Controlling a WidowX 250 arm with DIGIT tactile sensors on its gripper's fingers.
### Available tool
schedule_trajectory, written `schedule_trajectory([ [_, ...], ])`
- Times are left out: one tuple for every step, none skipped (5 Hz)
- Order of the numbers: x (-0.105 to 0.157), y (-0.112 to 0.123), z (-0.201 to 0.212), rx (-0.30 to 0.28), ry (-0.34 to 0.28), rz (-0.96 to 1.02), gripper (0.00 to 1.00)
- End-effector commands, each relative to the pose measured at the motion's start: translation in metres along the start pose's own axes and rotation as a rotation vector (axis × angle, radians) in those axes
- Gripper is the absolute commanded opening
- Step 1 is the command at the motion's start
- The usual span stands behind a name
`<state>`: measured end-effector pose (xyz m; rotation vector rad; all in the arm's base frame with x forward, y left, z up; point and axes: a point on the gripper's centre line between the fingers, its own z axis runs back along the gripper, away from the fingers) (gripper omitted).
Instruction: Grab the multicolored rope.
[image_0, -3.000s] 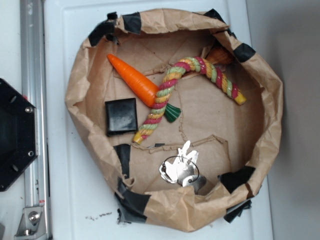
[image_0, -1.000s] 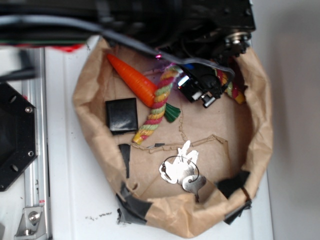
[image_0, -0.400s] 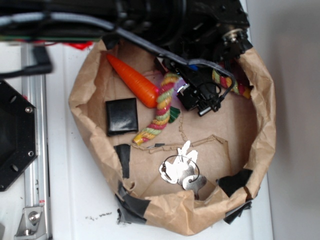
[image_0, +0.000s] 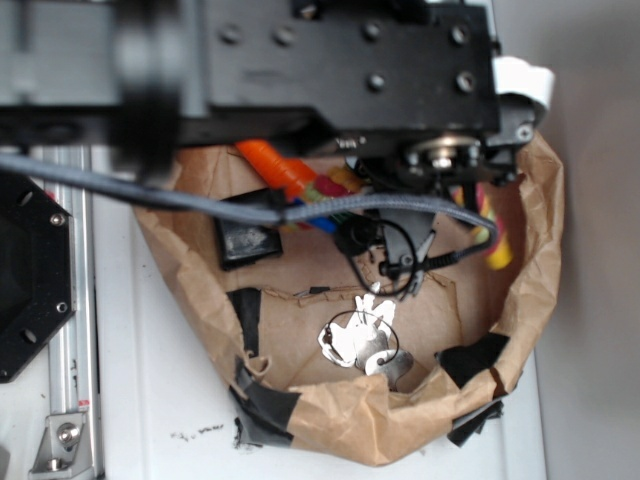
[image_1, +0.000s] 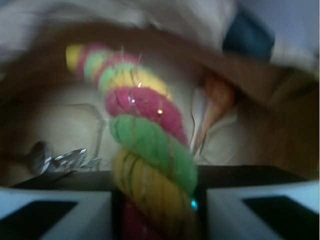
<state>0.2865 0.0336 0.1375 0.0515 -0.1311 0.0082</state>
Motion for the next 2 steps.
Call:
schedule_trajectory([
  [-0.0087,-0.0168,0.0462,0.038,-0.005,-0.142,0.00],
  [-0.0108,-0.0143,0.0434,0.027,0.040,-0.127,0.00],
])
